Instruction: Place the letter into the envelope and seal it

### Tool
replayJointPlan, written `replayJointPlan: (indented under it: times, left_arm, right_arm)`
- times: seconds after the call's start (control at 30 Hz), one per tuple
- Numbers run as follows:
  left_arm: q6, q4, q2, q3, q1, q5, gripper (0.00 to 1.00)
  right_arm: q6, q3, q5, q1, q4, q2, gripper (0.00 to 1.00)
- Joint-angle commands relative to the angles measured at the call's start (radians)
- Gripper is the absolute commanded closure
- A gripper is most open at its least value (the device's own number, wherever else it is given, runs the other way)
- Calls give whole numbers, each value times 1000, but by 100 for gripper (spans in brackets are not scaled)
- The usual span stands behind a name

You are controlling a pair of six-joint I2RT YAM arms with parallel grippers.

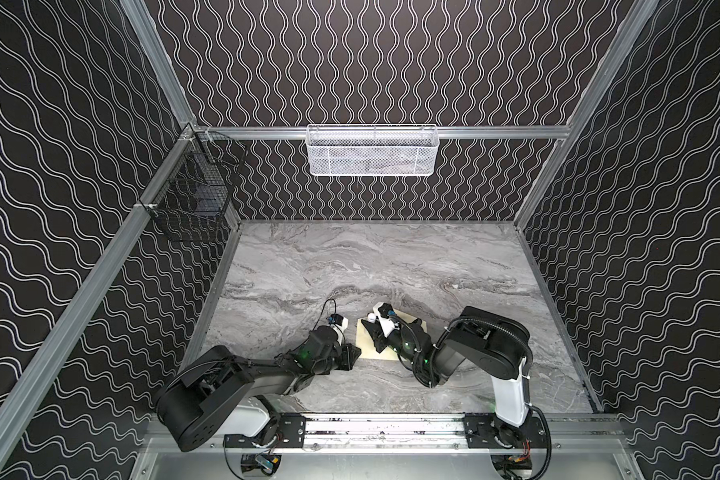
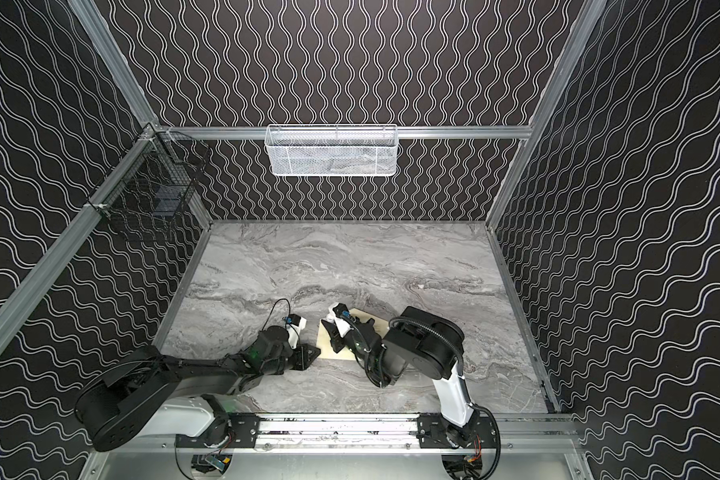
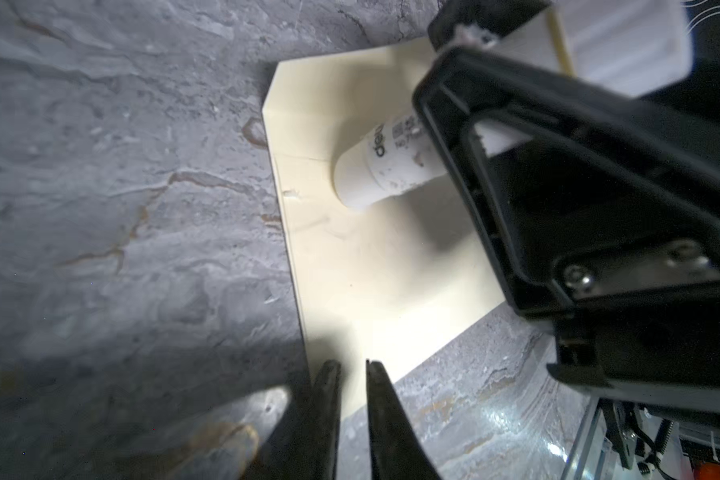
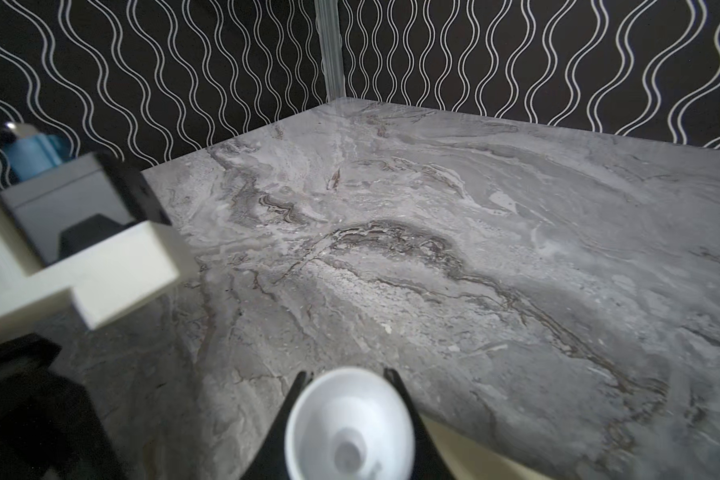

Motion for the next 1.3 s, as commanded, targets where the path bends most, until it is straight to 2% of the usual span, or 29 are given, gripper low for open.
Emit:
replayJointPlan:
  times: [0.0,0.2,0.27,0.37,0.57,0.77,0.93,1.1,1.27]
  left_arm:
    - [-5,-230,23,-14,0,-23,80]
    - [6,-225,9,-14,-4,-16,78]
    - [7,-226,9,-13,-6,-14,78]
    - [7,-222,13,-14,-5,-15,78]
    - [3,-219,21,-14,-8,-12,79]
    - [1,-213,26,-17,-8,-10,79]
    - [1,-220,13,-19,-8,-12,79]
    - [21,-264,-29,4,-22,-27,75]
    - [57,-294,-120,58,-51,-62,61]
  right_arm:
    - [-31,12,47,-5,-64,-7,100]
    - [-36,32,-57,-3,-93,-90,100]
    - [-35,37,-72,6,-73,-76,100]
    - [-20,44,-77,25,-7,-17,100]
    - [-1,63,-64,27,13,62,100]
    - [-35,74,-20,-26,-101,11,100]
    - [-54,97,-45,-42,-125,-9,100]
    - [-21,27,-109,-43,-158,-184,100]
    - [98,-89,-227,-71,-219,-393,100]
